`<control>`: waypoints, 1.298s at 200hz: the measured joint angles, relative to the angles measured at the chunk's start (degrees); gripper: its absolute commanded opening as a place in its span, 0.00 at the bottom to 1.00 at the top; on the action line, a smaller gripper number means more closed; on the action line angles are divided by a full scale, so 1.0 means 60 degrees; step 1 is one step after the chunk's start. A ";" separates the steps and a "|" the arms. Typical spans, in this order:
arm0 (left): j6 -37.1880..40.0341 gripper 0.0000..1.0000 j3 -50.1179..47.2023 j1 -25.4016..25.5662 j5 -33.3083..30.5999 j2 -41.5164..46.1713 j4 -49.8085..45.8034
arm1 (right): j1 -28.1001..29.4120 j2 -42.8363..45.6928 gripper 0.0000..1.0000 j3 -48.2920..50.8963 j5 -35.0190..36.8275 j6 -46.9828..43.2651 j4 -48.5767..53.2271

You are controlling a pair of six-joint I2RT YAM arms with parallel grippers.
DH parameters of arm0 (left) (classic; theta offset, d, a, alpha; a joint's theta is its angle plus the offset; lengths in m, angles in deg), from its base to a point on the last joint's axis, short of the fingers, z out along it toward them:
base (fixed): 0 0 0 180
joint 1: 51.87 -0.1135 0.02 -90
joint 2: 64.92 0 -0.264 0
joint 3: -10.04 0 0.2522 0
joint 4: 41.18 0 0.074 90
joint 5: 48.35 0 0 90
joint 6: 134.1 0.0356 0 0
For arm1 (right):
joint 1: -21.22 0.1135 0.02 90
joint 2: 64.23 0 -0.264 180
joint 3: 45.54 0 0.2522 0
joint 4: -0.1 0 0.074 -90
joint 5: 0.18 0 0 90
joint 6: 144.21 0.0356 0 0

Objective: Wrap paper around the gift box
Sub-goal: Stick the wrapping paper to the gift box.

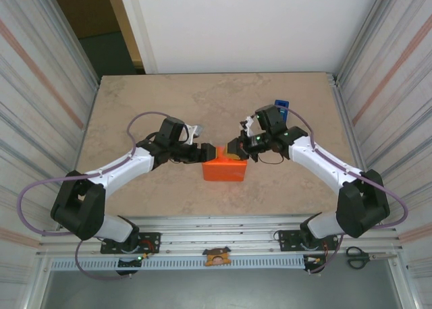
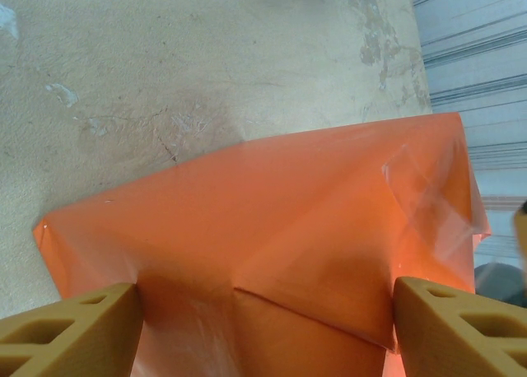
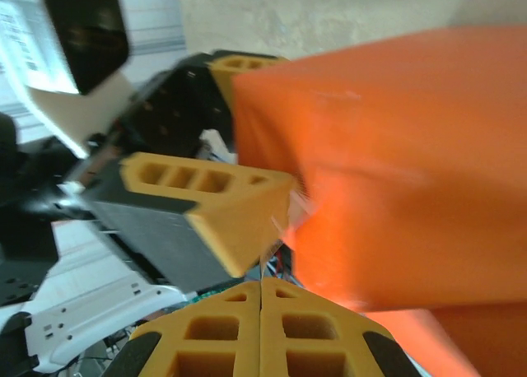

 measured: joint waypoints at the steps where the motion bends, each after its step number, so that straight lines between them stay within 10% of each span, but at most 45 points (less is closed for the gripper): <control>1: 0.0000 0.77 0.0000 0.0000 0.0000 0.0000 0.0000 | 0.0000 0.0000 0.00 0.0007 0.0000 0.0000 0.0007; 259: 0.0000 0.77 0.0000 0.0011 0.0011 -0.0051 0.0109 | 0.0561 -0.0164 0.01 -0.0499 0.1293 -0.0164 0.1909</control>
